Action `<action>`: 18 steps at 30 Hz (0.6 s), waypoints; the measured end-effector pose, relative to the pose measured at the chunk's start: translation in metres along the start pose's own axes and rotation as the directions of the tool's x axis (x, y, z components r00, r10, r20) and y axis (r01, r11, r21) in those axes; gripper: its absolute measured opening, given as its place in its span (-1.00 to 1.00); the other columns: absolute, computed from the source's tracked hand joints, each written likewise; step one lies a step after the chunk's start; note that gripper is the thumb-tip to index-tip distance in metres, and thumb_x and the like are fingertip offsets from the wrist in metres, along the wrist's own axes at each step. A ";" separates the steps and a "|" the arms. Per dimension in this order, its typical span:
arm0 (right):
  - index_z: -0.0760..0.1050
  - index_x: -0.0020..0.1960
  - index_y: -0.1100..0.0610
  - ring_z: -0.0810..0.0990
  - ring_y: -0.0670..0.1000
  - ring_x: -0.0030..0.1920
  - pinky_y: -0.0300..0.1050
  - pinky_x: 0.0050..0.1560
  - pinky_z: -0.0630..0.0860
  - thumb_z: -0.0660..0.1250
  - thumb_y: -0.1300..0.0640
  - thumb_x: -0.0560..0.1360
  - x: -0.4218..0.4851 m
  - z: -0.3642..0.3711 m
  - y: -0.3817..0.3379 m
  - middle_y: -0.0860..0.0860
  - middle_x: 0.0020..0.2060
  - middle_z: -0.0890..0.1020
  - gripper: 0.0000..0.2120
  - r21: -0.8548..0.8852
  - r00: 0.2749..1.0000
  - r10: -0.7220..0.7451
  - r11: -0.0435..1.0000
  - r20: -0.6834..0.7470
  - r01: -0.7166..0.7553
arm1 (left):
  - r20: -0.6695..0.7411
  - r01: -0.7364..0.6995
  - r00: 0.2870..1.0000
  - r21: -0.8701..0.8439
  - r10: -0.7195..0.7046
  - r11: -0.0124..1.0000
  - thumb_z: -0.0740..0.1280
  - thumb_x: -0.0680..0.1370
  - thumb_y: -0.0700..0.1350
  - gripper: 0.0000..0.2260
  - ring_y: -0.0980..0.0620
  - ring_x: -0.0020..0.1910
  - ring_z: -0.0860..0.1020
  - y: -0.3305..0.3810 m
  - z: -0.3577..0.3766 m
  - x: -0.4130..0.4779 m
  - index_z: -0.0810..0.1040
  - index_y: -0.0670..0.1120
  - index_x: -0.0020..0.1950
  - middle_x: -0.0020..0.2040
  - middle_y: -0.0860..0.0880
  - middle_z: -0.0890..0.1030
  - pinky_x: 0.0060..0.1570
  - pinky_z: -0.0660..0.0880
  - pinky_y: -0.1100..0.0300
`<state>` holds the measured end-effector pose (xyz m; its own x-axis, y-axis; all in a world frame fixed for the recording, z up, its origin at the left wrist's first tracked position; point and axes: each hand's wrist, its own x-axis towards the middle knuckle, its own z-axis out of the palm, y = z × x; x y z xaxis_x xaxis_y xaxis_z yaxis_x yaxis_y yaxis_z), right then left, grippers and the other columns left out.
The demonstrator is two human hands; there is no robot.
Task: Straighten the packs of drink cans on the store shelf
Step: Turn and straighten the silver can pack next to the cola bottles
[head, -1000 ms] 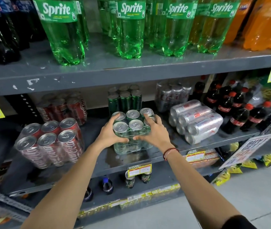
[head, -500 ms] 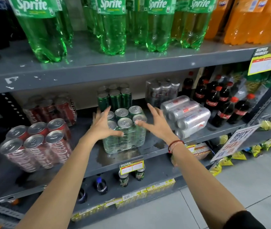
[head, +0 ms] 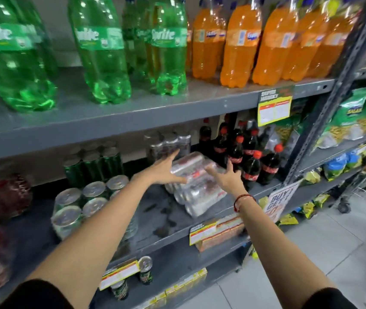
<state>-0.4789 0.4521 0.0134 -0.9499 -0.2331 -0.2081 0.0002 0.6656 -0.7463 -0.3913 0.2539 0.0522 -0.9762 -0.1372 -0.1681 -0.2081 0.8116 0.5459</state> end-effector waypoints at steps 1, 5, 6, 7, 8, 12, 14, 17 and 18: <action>-0.11 0.54 0.01 0.13 0.31 0.47 0.15 0.40 0.19 0.28 -0.36 0.37 0.005 0.000 0.004 0.27 0.51 -0.02 -0.04 0.031 0.998 0.033 0.999 0.045 -0.034 | 0.013 0.007 1.000 -0.014 -0.007 1.000 0.39 0.42 0.18 -0.12 -0.06 0.51 0.10 0.005 0.003 0.011 -0.12 0.04 0.53 0.56 -0.06 0.03 0.41 0.10 0.15; -0.18 0.54 0.04 0.27 0.26 0.43 0.16 0.38 0.31 0.42 -0.34 0.26 0.016 0.007 0.014 0.25 0.47 0.21 0.12 0.222 0.988 0.083 0.969 0.127 -0.110 | -0.002 0.056 0.998 -0.048 -0.056 0.997 0.20 0.54 0.19 -0.32 -0.08 0.50 0.14 0.022 0.015 0.055 -0.04 -0.01 0.53 0.55 -0.09 0.08 0.39 0.11 0.16; -0.18 0.53 0.04 0.34 0.25 0.38 0.16 0.33 0.39 0.44 -0.33 0.24 0.017 0.010 0.015 0.23 0.44 0.28 0.15 0.252 0.989 0.090 0.961 0.114 -0.116 | -0.004 0.058 0.998 -0.052 -0.058 0.997 0.18 0.54 0.19 -0.33 -0.09 0.49 0.15 0.026 0.020 0.065 -0.03 -0.02 0.53 0.54 -0.08 0.10 0.38 0.12 0.16; -0.17 0.53 0.03 0.40 0.23 0.34 0.15 0.26 0.46 0.47 -0.32 0.21 0.018 0.014 0.015 0.21 0.42 0.32 0.18 0.285 0.990 0.100 0.951 0.098 -0.124 | 0.008 0.060 0.998 -0.049 -0.060 0.997 0.17 0.54 0.21 -0.33 -0.08 0.49 0.14 0.029 0.024 0.074 -0.02 -0.01 0.53 0.55 -0.07 0.09 0.39 0.11 0.17; -0.17 0.53 0.01 0.43 0.22 0.31 0.15 0.19 0.51 0.49 -0.31 0.18 0.019 0.016 0.016 0.19 0.41 0.33 0.20 0.324 0.989 0.113 0.936 0.091 -0.137 | 0.035 0.064 0.997 -0.039 -0.063 0.997 0.16 0.53 0.23 -0.32 -0.08 0.50 0.12 0.031 0.027 0.083 -0.04 0.00 0.53 0.55 -0.06 0.07 0.41 0.08 0.16; -0.11 0.52 -0.02 0.38 0.22 0.35 0.17 0.22 0.50 0.56 -0.22 0.12 0.025 0.023 0.019 0.19 0.43 0.27 0.21 0.465 0.981 0.152 0.865 0.117 -0.190 | 0.121 0.104 0.986 0.078 -0.113 0.991 0.06 0.48 0.36 -0.28 -0.13 0.52 0.06 0.040 0.036 0.110 -0.14 0.11 0.52 0.56 -0.05 0.01 0.47 0.03 0.01; -0.05 0.50 0.01 0.40 0.22 0.33 0.16 0.24 0.48 0.60 -0.19 0.07 0.025 0.025 0.020 0.19 0.41 0.29 0.21 0.525 0.980 0.166 0.827 0.111 -0.200 | 0.147 0.143 0.976 0.142 -0.163 0.980 0.02 0.44 0.43 -0.24 -0.15 0.52 0.06 0.042 0.036 0.121 -0.15 0.13 0.51 0.56 -0.02 -0.01 0.46 0.03 -0.06; -0.03 0.49 0.00 0.43 0.24 0.30 0.20 0.21 0.50 0.62 -0.14 0.03 0.025 0.027 0.019 0.21 0.39 0.31 0.22 0.581 0.969 0.216 0.775 0.124 -0.247 | 0.164 0.202 0.959 0.173 -0.230 0.964 0.05 0.37 0.49 -0.18 -0.18 0.50 0.09 0.043 0.035 0.130 -0.07 0.14 0.51 0.56 -0.02 0.01 0.41 0.09 -0.13; -0.04 0.49 -0.01 0.44 0.25 0.29 0.22 0.20 0.50 0.63 -0.13 0.04 0.024 0.027 0.018 0.21 0.38 0.32 0.22 0.590 0.966 0.226 0.766 0.128 -0.257 | 0.164 0.207 0.958 0.163 -0.233 0.965 0.07 0.35 0.50 -0.17 -0.18 0.50 0.10 0.041 0.034 0.131 -0.04 0.14 0.50 0.56 -0.03 0.01 0.39 0.11 -0.14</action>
<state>-0.4928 0.4391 -0.0219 -0.8773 -0.1655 -0.4506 0.4288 0.1515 -0.8906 -0.5262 0.2888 0.0248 -0.8769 -0.2275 -0.4235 -0.3927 0.8471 0.3580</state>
